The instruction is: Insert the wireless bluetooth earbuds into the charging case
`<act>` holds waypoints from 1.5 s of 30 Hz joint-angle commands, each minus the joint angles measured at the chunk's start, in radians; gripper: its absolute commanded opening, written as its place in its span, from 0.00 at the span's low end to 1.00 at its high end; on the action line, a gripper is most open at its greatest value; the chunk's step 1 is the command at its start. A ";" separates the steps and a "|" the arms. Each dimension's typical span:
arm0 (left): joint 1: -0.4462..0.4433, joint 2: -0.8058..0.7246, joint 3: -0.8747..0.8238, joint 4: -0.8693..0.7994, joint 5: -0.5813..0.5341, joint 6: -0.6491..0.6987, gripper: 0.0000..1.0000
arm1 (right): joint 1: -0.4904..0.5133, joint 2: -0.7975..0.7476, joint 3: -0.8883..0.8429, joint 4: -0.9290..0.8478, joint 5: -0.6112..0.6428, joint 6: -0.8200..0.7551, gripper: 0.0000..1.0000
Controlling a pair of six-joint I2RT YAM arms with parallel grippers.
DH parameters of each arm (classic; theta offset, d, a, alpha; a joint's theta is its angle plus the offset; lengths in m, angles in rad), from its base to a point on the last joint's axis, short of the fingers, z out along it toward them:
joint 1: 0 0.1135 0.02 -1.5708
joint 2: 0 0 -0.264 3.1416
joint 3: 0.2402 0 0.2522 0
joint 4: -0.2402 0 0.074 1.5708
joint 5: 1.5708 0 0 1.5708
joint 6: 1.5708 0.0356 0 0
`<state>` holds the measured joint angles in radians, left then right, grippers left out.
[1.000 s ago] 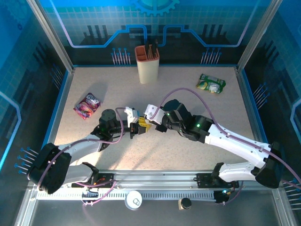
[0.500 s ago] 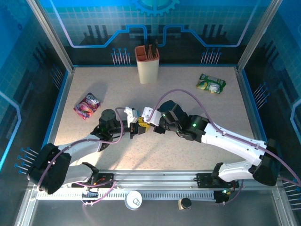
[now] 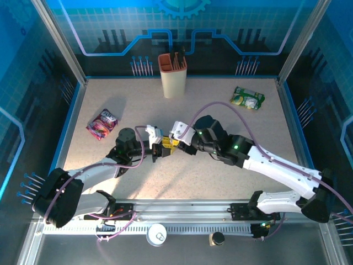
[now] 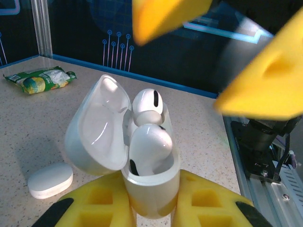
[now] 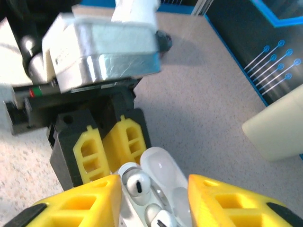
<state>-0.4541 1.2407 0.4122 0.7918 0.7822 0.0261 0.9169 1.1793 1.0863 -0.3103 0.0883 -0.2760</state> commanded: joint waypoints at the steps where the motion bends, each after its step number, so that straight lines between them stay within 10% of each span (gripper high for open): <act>1: 0.006 -0.014 -0.019 0.025 0.011 0.028 0.16 | -0.084 -0.041 -0.016 0.063 -0.111 0.164 0.45; 13: 0.007 -0.018 -0.038 0.049 0.094 0.104 0.17 | -0.336 0.150 0.123 -0.195 -0.435 0.490 0.47; 32: 0.008 -0.009 -0.021 0.056 0.111 0.050 0.17 | -0.348 0.189 0.070 -0.177 -0.776 0.279 0.33; 45: 0.009 0.019 0.008 0.053 0.132 0.027 0.17 | -0.344 0.124 0.035 -0.158 -0.787 0.191 0.43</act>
<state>-0.4534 1.2461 0.3901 0.8211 0.8883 0.0757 0.5701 1.3254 1.1370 -0.4713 -0.6884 -0.0429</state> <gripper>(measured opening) 0.194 0.421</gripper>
